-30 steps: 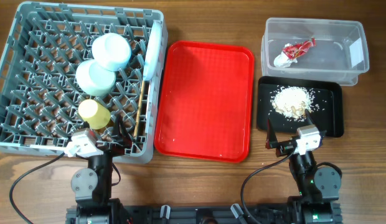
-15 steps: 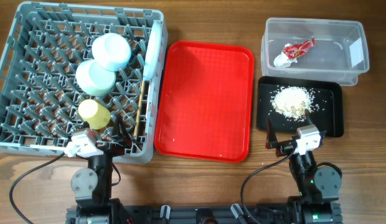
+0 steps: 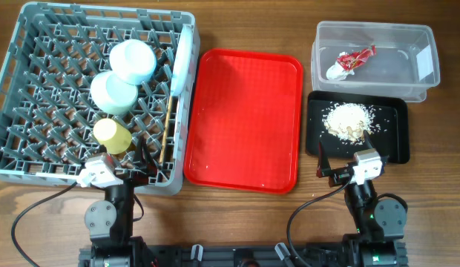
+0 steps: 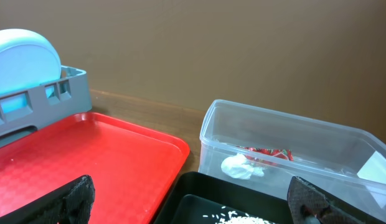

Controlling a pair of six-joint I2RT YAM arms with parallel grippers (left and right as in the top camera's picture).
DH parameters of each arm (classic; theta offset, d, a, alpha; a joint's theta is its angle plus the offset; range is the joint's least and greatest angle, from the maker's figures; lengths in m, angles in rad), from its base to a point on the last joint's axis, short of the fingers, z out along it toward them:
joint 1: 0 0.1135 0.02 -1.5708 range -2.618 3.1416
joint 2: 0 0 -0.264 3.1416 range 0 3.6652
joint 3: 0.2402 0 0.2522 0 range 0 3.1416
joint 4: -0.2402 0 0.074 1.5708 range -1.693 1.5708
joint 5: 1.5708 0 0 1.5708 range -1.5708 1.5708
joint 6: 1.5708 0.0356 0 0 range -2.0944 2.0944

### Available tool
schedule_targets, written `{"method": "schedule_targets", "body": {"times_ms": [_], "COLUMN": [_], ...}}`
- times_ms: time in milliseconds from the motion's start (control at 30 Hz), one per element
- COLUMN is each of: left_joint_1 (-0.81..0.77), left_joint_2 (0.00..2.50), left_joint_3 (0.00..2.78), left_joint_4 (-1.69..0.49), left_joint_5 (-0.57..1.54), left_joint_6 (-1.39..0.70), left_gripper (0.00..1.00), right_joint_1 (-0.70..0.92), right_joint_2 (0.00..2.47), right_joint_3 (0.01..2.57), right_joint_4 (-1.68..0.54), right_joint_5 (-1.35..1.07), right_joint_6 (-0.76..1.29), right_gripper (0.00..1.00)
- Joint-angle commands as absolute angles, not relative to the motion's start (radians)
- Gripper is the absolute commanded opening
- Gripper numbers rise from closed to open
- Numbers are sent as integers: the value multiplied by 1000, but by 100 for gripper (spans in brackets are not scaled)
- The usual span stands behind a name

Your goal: Sort waste into correct bins and load items into the dishwasher rack

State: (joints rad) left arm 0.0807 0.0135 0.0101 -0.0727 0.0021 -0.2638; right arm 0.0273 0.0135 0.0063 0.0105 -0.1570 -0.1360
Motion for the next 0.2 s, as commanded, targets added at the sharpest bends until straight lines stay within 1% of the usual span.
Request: {"method": "schedule_targets", "body": {"times_ms": [0,167], "left_joint_1": [87,87], "left_joint_2": [3,3], "left_joint_3": [6,6], "left_joint_4": [-76,-76], "left_joint_5": [22,22], "left_joint_6": [-243,-243], "left_gripper": [100,100], "right_joint_1": [25,25], "right_joint_2": [5,5], "right_joint_3": [5,5], "right_joint_4": [13,13], "right_joint_5": [-177,-177], "right_joint_6": [-129,-129], "right_gripper": [100,100]}}
